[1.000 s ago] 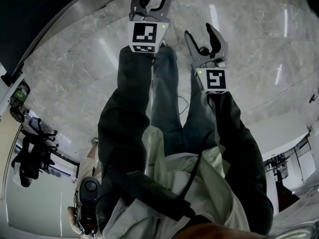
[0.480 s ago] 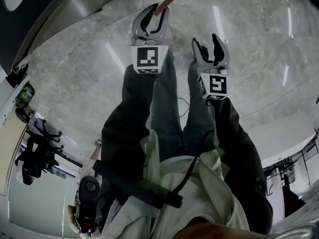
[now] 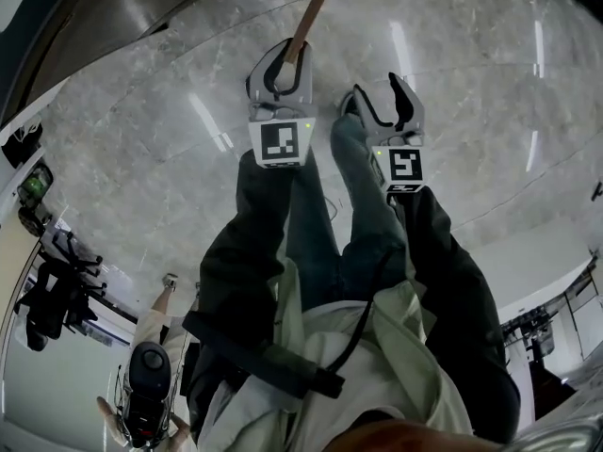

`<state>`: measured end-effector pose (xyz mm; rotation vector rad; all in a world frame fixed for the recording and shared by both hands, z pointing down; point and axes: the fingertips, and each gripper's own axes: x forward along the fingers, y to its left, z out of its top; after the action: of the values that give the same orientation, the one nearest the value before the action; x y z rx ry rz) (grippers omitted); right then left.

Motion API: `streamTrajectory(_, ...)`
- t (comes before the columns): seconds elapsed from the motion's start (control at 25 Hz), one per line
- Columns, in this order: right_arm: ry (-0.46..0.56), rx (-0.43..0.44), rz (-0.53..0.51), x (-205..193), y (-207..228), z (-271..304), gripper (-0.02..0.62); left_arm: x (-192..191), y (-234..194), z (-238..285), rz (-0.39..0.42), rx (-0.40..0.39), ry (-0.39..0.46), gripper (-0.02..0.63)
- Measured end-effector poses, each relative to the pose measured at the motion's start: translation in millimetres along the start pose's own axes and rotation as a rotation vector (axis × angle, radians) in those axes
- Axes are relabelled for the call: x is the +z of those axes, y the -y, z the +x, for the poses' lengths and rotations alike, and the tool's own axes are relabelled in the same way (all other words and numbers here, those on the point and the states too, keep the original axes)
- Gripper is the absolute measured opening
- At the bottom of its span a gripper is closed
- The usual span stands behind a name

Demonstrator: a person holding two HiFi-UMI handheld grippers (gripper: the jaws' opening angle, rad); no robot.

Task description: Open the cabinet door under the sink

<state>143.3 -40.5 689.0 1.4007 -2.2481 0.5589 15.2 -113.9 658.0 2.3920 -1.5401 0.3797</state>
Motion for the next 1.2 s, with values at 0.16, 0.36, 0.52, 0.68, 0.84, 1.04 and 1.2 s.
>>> streamTrajectory(0.16, -0.037, -0.012, 0.003, -23, 22, -26, 0.273, 0, 44, -1, 0.022, -0.026, 0.009, 0.077)
streamTrajectory(0.36, -0.09, -0.044, 0.048, -55, 52, -62, 0.273, -3, 122, 14, 0.062, -0.13, -0.001, 0.111)
streamTrajectory(0.52, -0.111, -0.05, 0.064, -73, 73, -81, 0.273, 6, 200, 40, 0.129, -0.298, 0.013, 0.118)
streamTrajectory(0.68, -0.106, -0.057, 0.081, -74, 90, -90, 0.273, 27, 245, 65, 0.204, -0.359, 0.044, 0.105)
streamTrajectory(0.84, -0.083, -0.037, 0.086, -69, 97, -94, 0.273, 35, 262, 72, 0.182, -0.353, 0.041, 0.067)
streamTrajectory(1.04, -0.068, 0.032, 0.066, -62, 92, -102, 0.27, 37, 245, 57, 0.152, -0.256, 0.045, 0.04)
streamTrajectory(1.2, -0.057, 0.072, 0.049, -46, 81, -122, 0.223, 51, 208, 6, 0.024, -0.121, 0.032, 0.008)
